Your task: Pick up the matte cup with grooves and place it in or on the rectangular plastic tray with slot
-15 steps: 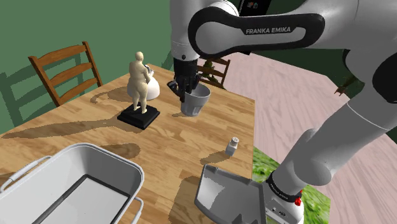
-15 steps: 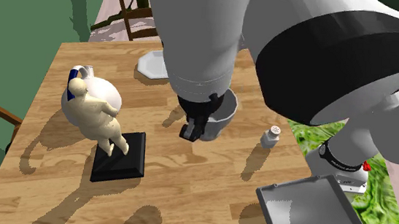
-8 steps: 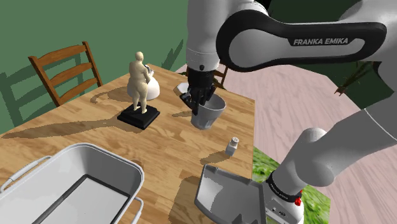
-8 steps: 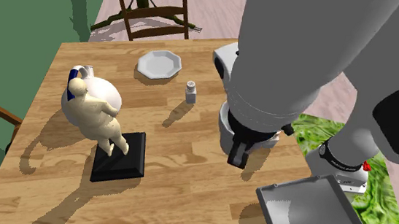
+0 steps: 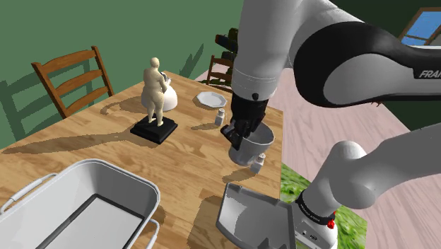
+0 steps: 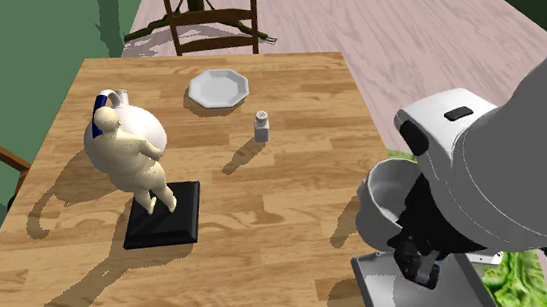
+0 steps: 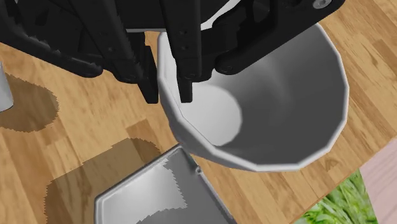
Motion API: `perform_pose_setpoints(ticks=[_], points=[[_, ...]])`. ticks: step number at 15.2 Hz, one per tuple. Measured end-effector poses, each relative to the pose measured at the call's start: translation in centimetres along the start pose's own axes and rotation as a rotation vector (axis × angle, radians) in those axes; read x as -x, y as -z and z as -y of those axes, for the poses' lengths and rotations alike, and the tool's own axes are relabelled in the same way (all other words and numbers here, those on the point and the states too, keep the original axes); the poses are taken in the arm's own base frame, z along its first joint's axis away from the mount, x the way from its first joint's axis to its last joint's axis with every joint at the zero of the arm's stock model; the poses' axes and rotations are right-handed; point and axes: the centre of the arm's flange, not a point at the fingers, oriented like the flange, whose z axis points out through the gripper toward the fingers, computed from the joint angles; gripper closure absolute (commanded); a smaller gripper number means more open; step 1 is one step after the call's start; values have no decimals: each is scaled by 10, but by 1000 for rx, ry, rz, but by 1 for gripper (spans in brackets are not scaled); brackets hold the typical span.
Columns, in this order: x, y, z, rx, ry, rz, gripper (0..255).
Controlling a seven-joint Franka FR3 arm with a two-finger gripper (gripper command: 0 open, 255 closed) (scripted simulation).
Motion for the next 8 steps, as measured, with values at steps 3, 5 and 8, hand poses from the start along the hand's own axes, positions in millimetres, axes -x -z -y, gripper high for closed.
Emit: perform_pose_setpoints(ticks=[3,5,8], points=[[41,5,8,0,0,0,255],[65,10,11,-1,0,0,255],[101,15,19,-1,0,0,255]])
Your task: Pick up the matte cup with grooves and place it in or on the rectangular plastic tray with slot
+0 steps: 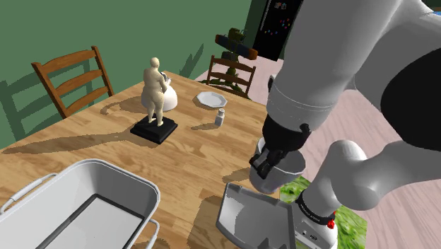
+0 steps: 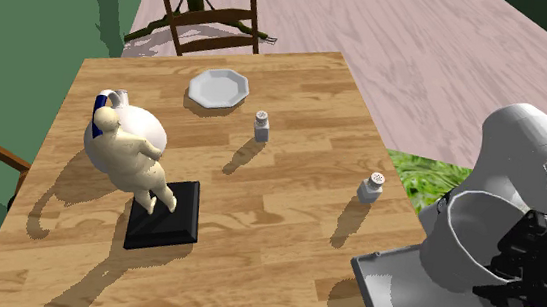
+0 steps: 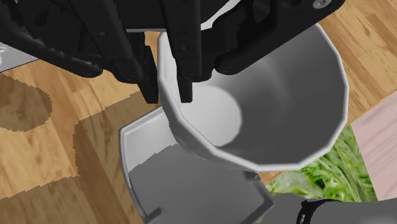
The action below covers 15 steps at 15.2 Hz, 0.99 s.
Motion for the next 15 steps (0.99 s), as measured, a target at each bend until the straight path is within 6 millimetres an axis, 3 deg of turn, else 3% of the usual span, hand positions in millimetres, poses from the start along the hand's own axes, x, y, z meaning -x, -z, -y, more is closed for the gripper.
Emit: perform_pose_setpoints(ticks=[2,4,15], points=[[25,0,2,0,0,0,255],[35,-6,3,0,0,0,255],[39,-62,15,1,-1,1,255]])
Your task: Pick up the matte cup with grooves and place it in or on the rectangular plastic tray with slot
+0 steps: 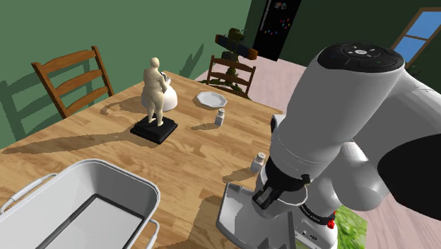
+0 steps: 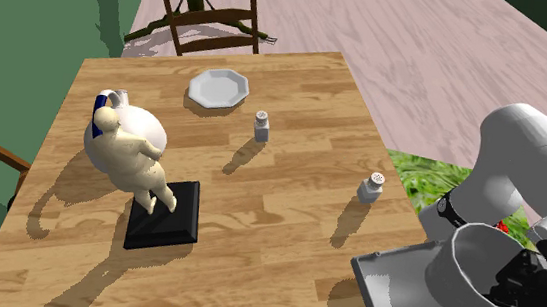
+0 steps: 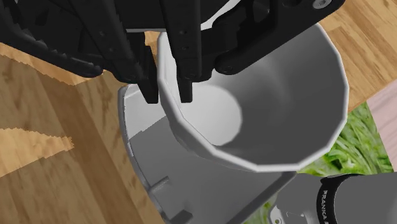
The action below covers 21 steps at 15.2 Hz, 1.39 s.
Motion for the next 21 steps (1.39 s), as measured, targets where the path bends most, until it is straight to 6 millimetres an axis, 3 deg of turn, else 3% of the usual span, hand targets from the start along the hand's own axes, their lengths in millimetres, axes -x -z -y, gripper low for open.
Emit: perform_pose_setpoints(ticks=[6,12,13,19,21], points=[[0,-31,5,0,0,0,255],[0,-36,5,0,0,0,255],[0,-36,5,0,0,0,0],[0,-35,5,-1,0,-1,0],[0,-19,5,-1,0,-1,0]])
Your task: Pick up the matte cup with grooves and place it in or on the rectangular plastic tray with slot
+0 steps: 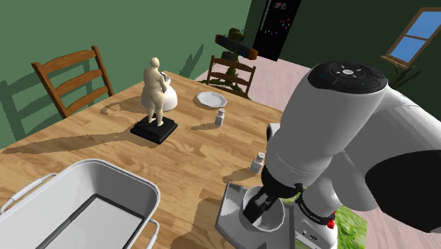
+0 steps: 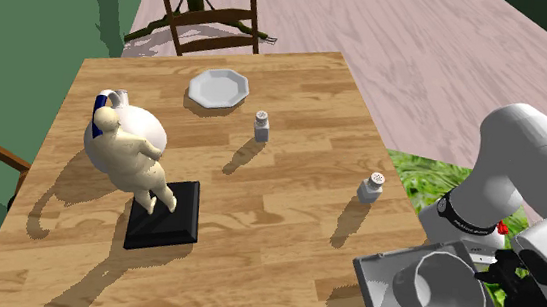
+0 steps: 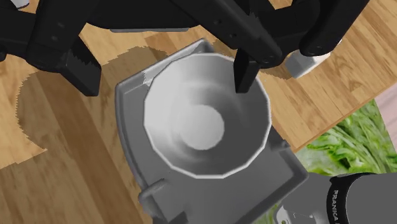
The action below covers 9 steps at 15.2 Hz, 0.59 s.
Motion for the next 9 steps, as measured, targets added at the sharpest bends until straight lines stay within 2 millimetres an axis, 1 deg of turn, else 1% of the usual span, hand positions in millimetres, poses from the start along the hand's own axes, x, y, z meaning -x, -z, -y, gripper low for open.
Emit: perform_pose_setpoints(ticks=[2,3,5,9], points=[[0,24,-1,0,0,0,0],[0,29,0,0,0,0,0],[0,33,0,0,0,0,0],[0,34,0,0,0,0,0]])
